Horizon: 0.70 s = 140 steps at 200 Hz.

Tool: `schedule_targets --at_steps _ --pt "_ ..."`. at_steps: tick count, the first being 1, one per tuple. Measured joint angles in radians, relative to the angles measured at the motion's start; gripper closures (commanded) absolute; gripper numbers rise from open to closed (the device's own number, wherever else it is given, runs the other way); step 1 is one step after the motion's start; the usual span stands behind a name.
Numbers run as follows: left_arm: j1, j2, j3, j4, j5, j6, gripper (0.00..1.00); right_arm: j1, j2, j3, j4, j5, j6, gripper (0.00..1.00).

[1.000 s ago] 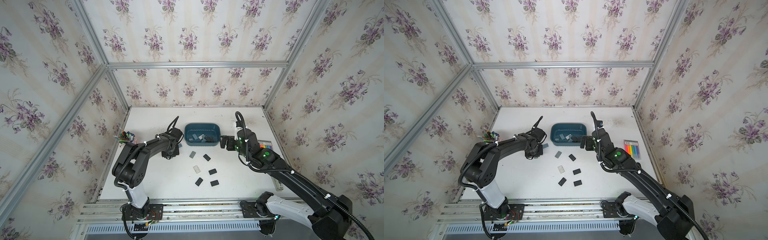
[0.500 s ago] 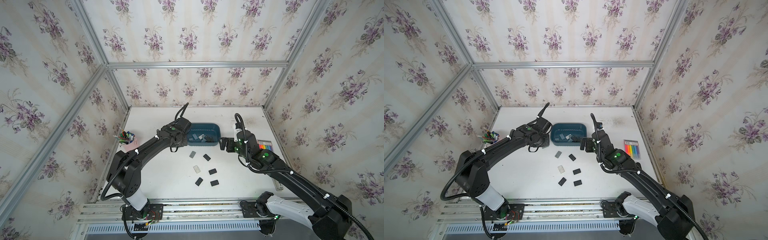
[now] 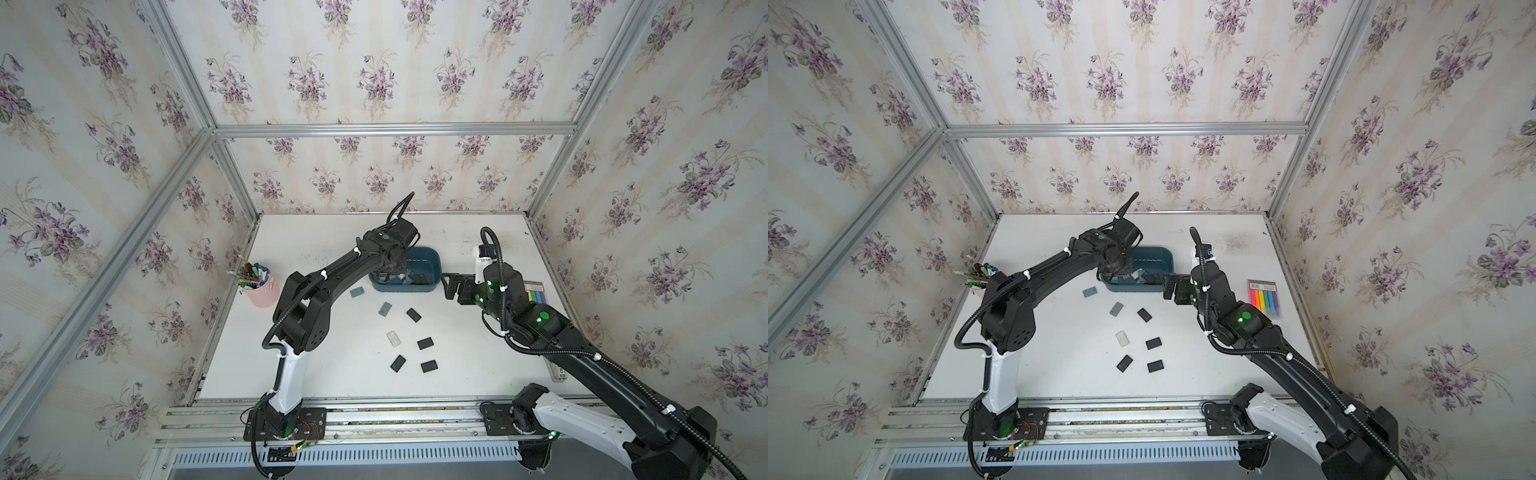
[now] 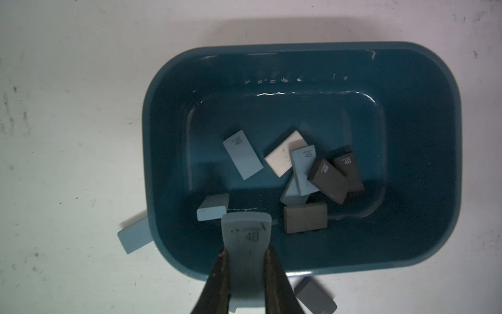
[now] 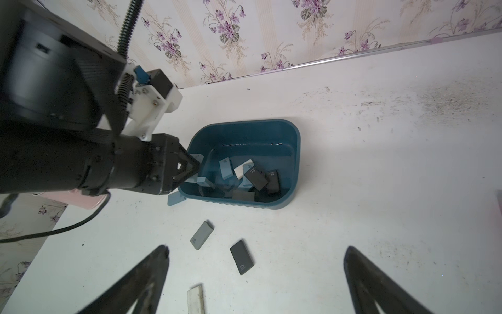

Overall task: Put the eraser in the storage box
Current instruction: Place the eraser in the storage box.

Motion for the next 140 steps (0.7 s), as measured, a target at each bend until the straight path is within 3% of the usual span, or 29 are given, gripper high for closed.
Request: schedule_targets --at_steps 52,81,97,125,134,140 --pt "-0.002 0.121 0.076 -0.024 0.029 0.0 0.77 0.0 -0.018 0.0 -0.003 0.001 0.0 0.0" --pt "-0.002 0.144 0.093 -0.027 0.037 0.0 0.67 0.0 -0.02 -0.003 -0.004 0.001 0.0 0.0" --pt "-0.002 0.153 0.105 -0.027 0.039 0.0 0.5 0.0 -0.02 -0.006 -0.008 0.001 0.0 0.0" --pt "-0.003 0.168 0.128 -0.031 0.039 0.0 0.48 0.0 -0.023 -0.01 -0.013 0.0 0.0 0.0" --pt "-0.003 0.173 0.132 -0.033 0.039 0.0 0.46 0.0 -0.025 -0.012 -0.018 0.0 0.001 0.0" --pt "-0.003 0.175 0.134 -0.035 0.039 0.0 0.39 0.0 -0.026 -0.013 -0.02 0.0 0.001 0.0"
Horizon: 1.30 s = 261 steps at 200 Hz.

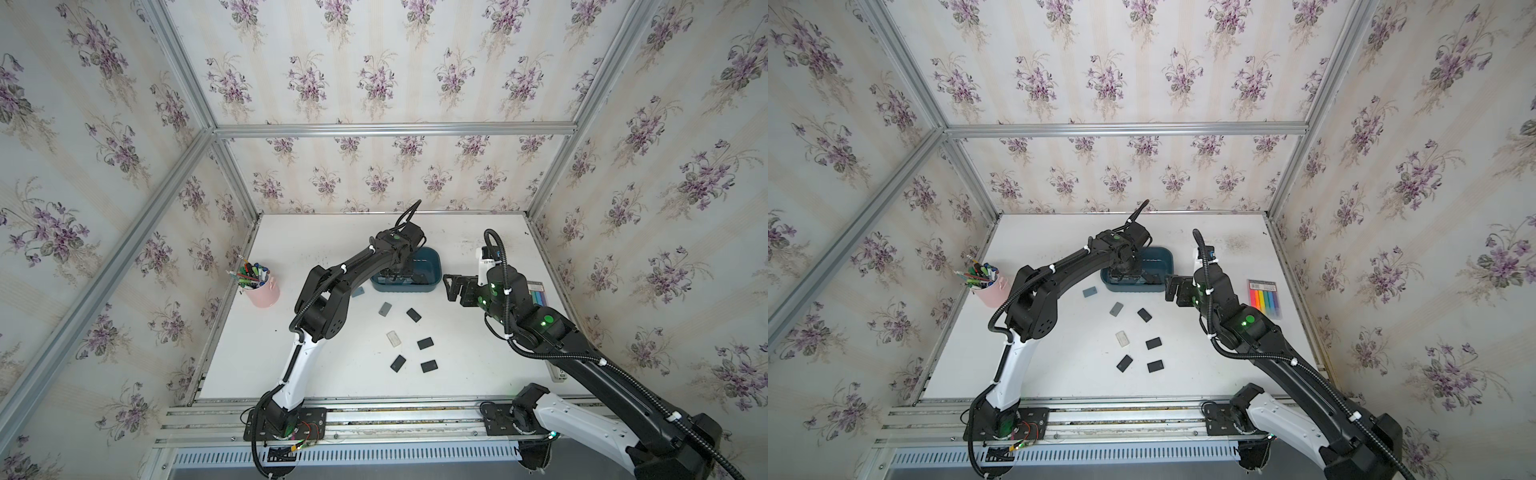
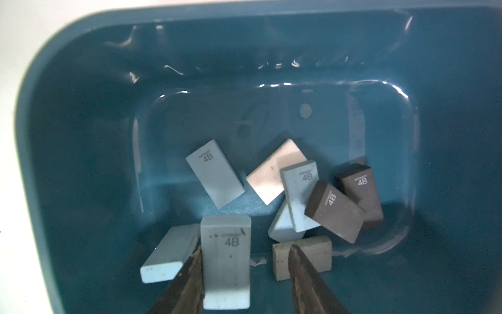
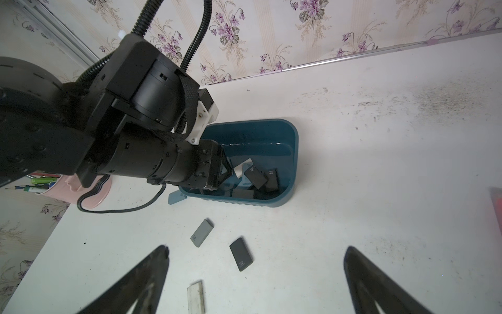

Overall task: Put the eraser in the storage box
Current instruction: Place the eraser in the storage box.

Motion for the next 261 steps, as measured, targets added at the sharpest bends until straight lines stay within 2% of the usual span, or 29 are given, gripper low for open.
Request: schedule_targets --at_steps 38,61,75,94,137,140,164,177,203,213,261 --pt "0.0 0.011 0.004 -0.006 0.0 0.004 0.21 0.0 -0.002 -0.002 -0.005 0.0 0.002 0.0" --pt "-0.002 0.014 0.005 -0.006 0.0 0.004 0.21 0.0 -0.003 -0.002 -0.004 0.0 0.003 0.0" --pt "-0.005 0.015 0.005 -0.006 -0.001 0.004 0.26 0.0 -0.001 -0.002 -0.004 0.0 0.003 0.0" --pt "-0.009 0.015 0.005 -0.006 0.0 0.005 0.4 0.0 0.001 -0.002 -0.004 -0.002 0.003 0.0" --pt "-0.013 0.029 0.013 -0.008 -0.001 0.007 0.44 0.0 0.006 -0.002 -0.004 -0.005 0.004 0.0" --pt "-0.013 0.03 0.013 -0.008 -0.001 0.007 0.49 0.0 0.006 -0.002 -0.004 -0.006 0.004 0.0" --pt "-0.015 0.043 0.022 -0.016 -0.008 0.007 0.63 0.0 0.006 -0.002 -0.004 -0.007 0.005 0.0" --pt "-0.015 0.046 0.027 -0.022 -0.012 0.007 0.74 0.0 0.006 -0.002 -0.004 -0.008 0.006 0.0" --pt "-0.019 0.05 0.039 -0.031 -0.017 0.007 0.88 0.0 0.008 -0.001 -0.004 -0.009 0.006 0.0" --pt "-0.019 0.05 0.043 -0.033 -0.02 0.007 1.0 0.0 0.011 -0.001 -0.004 -0.011 0.006 0.0" --pt "-0.021 0.047 0.047 -0.033 -0.039 0.018 1.0 0.0 0.048 -0.021 -0.005 -0.013 0.021 0.0"
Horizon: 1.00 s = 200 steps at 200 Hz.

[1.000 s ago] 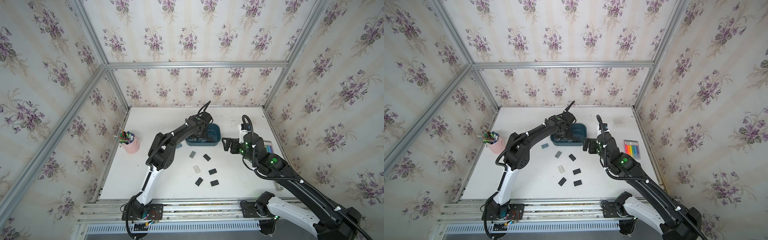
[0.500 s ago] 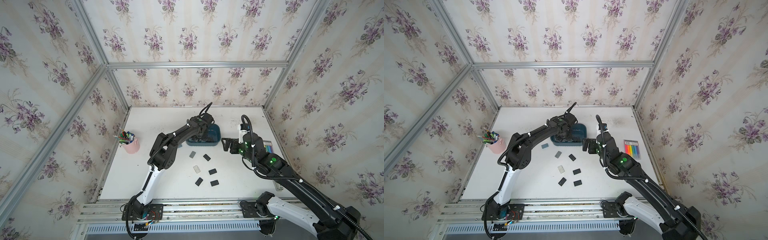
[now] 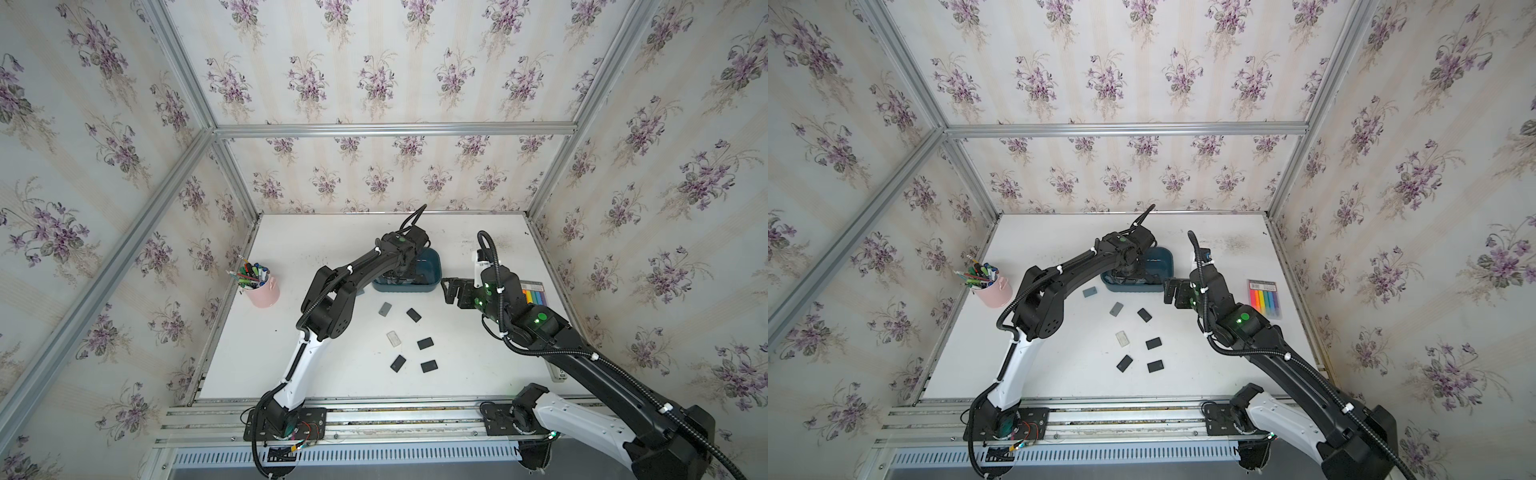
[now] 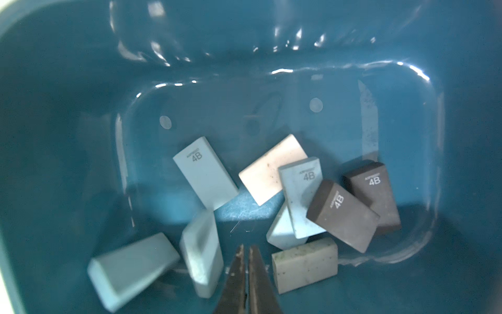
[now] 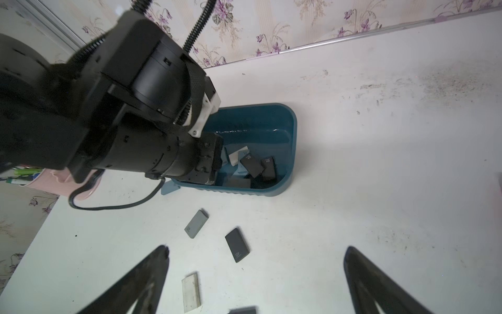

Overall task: Put the eraser in the storage box
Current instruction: Place the eraser in the storage box, then pick up the eraser from the center of the board.

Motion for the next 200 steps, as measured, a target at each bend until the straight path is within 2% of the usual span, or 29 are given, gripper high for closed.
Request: schedule_targets --at_steps 10,13,23,32,43,53,102,149,171,200 --pt "-0.001 -0.003 0.0 -0.001 -0.002 -0.002 1.0 0.0 0.005 -0.009 0.0 -0.008 0.005 0.0" --pt "-0.001 -0.004 0.0 -0.001 -0.003 -0.002 0.96 0.0 0.005 -0.013 0.0 -0.01 0.006 0.0" --pt "-0.001 -0.011 -0.002 0.0 -0.008 -0.003 0.65 0.0 0.004 -0.024 0.0 -0.013 0.012 0.0" --pt "-0.003 -0.021 -0.009 0.002 -0.015 -0.002 0.47 0.0 0.003 -0.032 0.002 -0.017 0.016 0.0" --pt "-0.004 -0.039 -0.024 0.005 -0.022 -0.003 0.17 0.0 0.001 -0.041 0.003 -0.018 0.024 0.0" --pt "-0.005 -0.056 -0.035 0.007 -0.029 -0.002 0.02 0.001 -0.001 -0.047 0.003 -0.02 0.025 0.0" --pt "-0.005 -0.134 -0.043 0.034 -0.051 0.008 0.0 0.014 0.028 -0.092 0.014 -0.044 0.043 0.0" --pt "-0.005 -0.29 -0.11 0.06 -0.092 0.008 0.0 0.121 0.171 -0.103 0.021 -0.027 0.084 0.0" --pt "-0.002 -0.391 -0.176 0.07 -0.13 0.006 0.0 0.147 0.214 -0.117 0.05 -0.035 0.101 0.0" --pt "0.016 -0.556 -0.355 0.098 -0.174 -0.013 0.0 0.152 0.296 -0.142 0.098 -0.049 0.111 0.02"
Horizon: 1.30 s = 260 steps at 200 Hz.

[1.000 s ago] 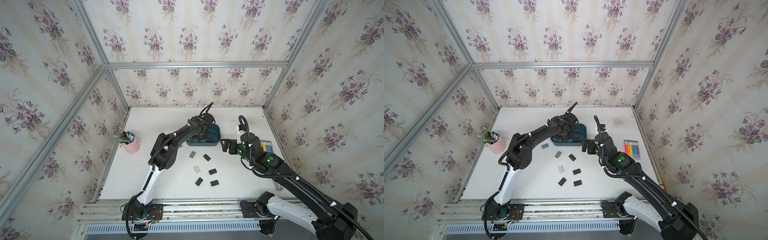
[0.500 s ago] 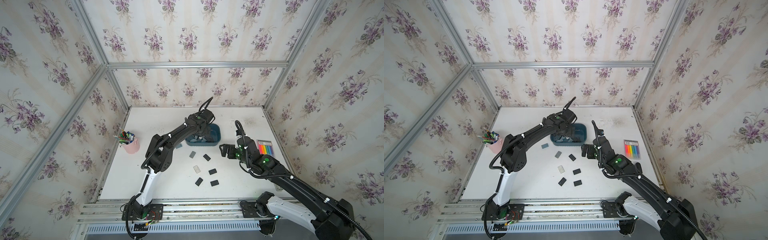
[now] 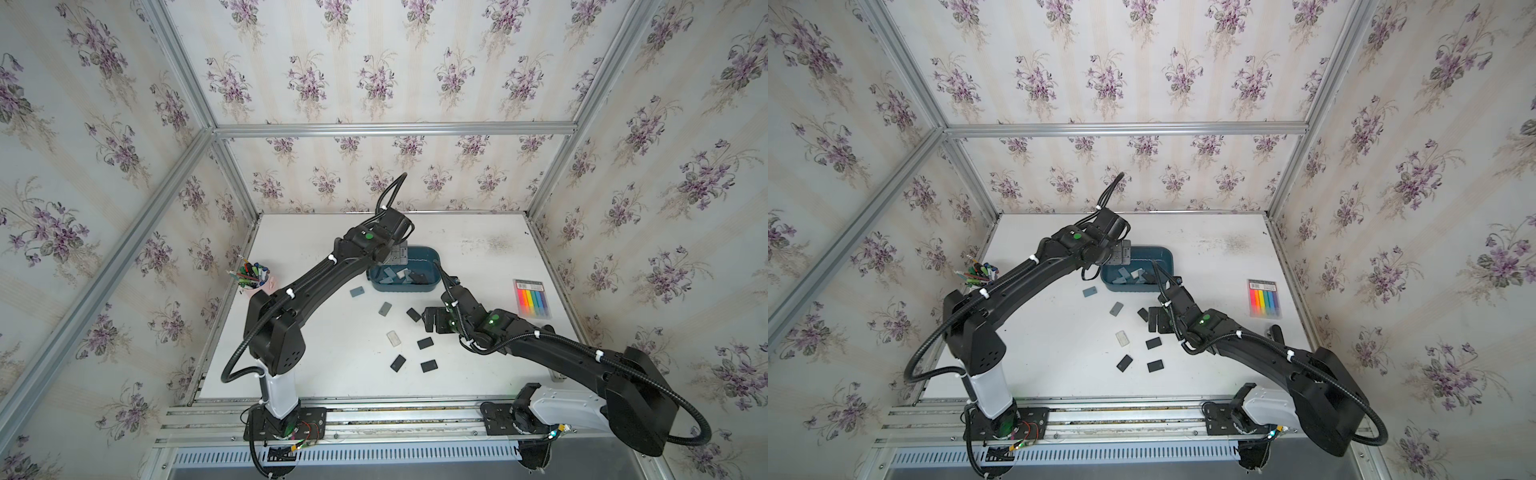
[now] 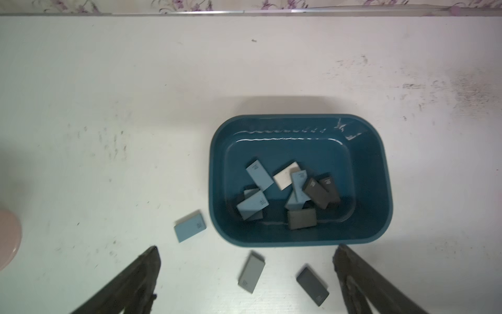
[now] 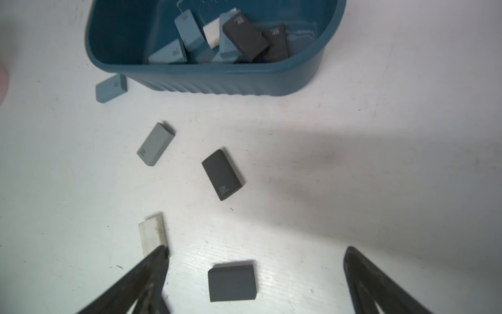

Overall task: Put the eraser in the storage box
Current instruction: Pick up the eraser from the center of the board.

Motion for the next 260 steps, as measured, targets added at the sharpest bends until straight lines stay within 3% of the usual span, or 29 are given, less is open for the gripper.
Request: schedule_targets --at_steps 45,105,148,192,260 --pt "0.021 -0.203 -0.26 0.011 -0.027 -0.037 0.0 0.006 0.141 0.012 0.087 -0.036 -0.002 0.07" --pt "0.027 -0.331 -0.495 0.026 -0.022 -0.1 0.0 0.027 0.313 0.106 0.117 -0.012 -0.036 0.14" --pt "0.03 -0.37 -0.584 0.04 -0.017 -0.146 0.0 0.039 0.403 0.16 0.133 0.027 -0.057 0.23" --pt "0.056 -0.416 -0.67 0.051 0.001 -0.177 0.0 0.041 0.448 0.192 0.145 0.071 -0.074 0.38" --pt "0.112 -0.42 -0.719 0.08 0.064 -0.191 0.0 0.065 0.464 0.209 0.129 0.087 -0.077 0.57"
